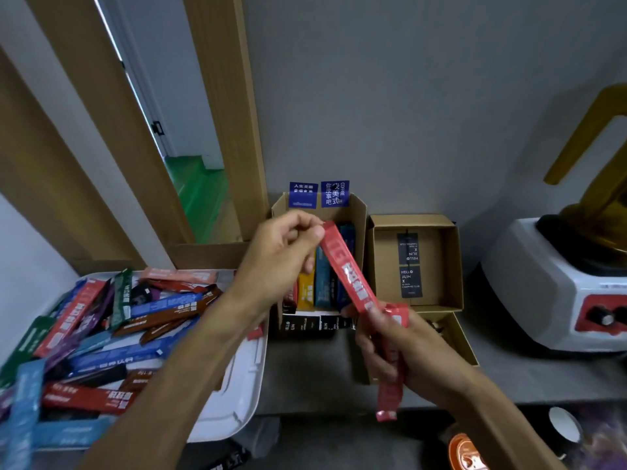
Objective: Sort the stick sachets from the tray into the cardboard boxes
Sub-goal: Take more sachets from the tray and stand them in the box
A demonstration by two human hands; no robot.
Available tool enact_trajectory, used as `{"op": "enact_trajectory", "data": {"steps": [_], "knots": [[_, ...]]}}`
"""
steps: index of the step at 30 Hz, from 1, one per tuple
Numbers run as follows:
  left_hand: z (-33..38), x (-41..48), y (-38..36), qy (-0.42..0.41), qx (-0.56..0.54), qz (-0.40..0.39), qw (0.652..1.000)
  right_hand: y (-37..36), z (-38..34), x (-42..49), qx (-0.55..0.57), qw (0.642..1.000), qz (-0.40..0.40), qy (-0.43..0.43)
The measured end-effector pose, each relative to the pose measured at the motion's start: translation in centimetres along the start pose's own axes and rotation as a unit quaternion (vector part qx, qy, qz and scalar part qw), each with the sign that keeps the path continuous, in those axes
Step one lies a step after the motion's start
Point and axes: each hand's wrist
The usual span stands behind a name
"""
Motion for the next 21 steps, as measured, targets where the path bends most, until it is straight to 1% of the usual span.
{"op": "enact_trajectory", "data": {"steps": [2,4,6,8,10,13,17,18,19,20,21], "knots": [[0.5,0.2,1.4,0.001,-0.04,-0.037,0.998,0.3,0.2,0.0,0.078,0.997,0.003,-0.018],[0.7,0.3,2.2,0.013,-0.076,-0.058,0.995,0.0,-0.1,0.3,0.112,0.993,0.028,-0.011],[0.7,0.3,2.6,0.019,-0.054,-0.053,0.997,-0.6,-0.7,0.7,0.103,0.992,0.068,0.019],[0.5,0.2,3.1,-0.001,0.03,-0.053,0.998,-1.2,-1.1,1.1,0.071,0.989,0.119,0.05],[0.2,0.0,3.5,-0.019,0.066,-0.044,0.997,-1.6,-1.2,1.2,0.041,0.985,0.153,0.069],[-0.2,-0.2,3.8,-0.019,0.069,-0.002,0.997,-2.3,-1.2,1.3,0.034,0.983,0.162,0.078],[-0.4,-0.4,4.0,-0.006,0.057,0.018,0.998,-2.3,-1.2,1.3,0.036,0.981,0.175,0.076],[-0.3,-0.5,4.0,-0.012,0.077,0.022,0.997,-2.2,-1.2,1.3,0.016,0.979,0.186,0.076],[-0.2,-0.7,3.9,-0.048,0.15,0.023,0.987,-2.3,-1.2,1.2,-0.011,0.977,0.199,0.078],[-0.1,-0.8,3.6,-0.11,0.275,0.016,0.955,-2.2,-1.2,1.2,-0.034,0.973,0.212,0.083],[0.0,-0.9,3.2,-0.182,0.404,-0.008,0.897,-2.2,-1.2,1.1,-0.048,0.969,0.225,0.088]]}}
Point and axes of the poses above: each hand's wrist, its own x-axis towards the middle knuckle, its own y-axis out of the back of the hand, z = x × y, and after that the axes turned 13 degrees about -y, right-handed
